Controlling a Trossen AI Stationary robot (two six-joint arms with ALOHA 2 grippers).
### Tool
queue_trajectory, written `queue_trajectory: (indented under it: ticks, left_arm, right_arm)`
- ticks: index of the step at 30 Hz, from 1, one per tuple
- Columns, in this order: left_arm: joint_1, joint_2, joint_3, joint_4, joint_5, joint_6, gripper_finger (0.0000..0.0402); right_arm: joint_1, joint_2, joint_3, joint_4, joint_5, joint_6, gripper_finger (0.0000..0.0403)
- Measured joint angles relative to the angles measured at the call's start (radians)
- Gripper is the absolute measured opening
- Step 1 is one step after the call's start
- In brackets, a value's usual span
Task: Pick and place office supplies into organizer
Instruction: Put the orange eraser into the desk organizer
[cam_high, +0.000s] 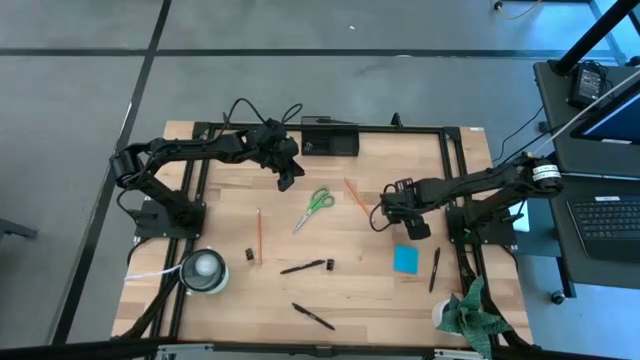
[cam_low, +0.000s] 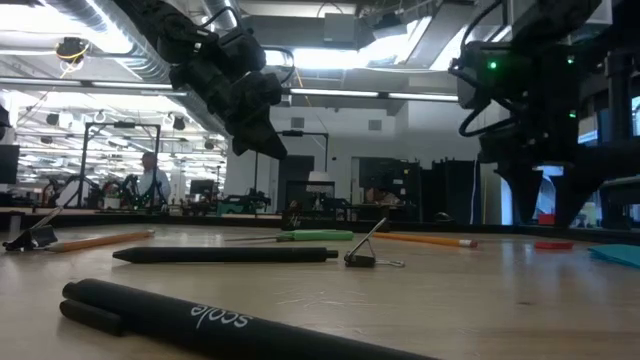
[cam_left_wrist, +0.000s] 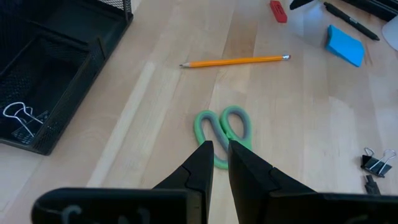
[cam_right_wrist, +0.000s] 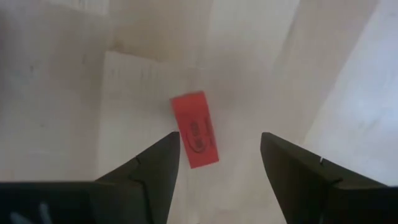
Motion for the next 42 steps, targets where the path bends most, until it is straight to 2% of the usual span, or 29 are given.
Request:
queue_trajectory:
  ticks: [8,21,26,30,35,42]
  left_arm:
    - [0.0,0.0,0.0,0.0,0.0,-0.005,0.0043]
    - [0.0,0.0,0.0,0.0,-0.001,-0.016,0.0043]
    - [0.0,0.0,0.0,0.0,-0.001,-0.031,0.0043]
    - [0.0,0.0,0.0,0.0,-0.001,-0.031,0.0043]
    - [0.0,0.0,0.0,0.0,-0.001,-0.031,0.0043]
    - [0.0,0.0,0.0,0.0,-0.001,-0.031,0.0043]
  right_arm:
    - [-0.012,0.0,-0.075,0.093,-0.003,-0.048,0.0226]
    - [-0.011,0.0,-0.074,0.108,0.0,-0.048,0.0226]
    - [-0.012,0.0,-0.074,0.112,-0.032,-0.06,0.0226]
    - [-0.013,0.003,-0.074,0.116,-0.098,-0.083,0.0223]
    - [-0.014,0.022,-0.074,0.115,-0.122,-0.1,0.0192]
    - [-0.035,0.057,-0.072,0.106,-0.15,-0.1,0.0124]
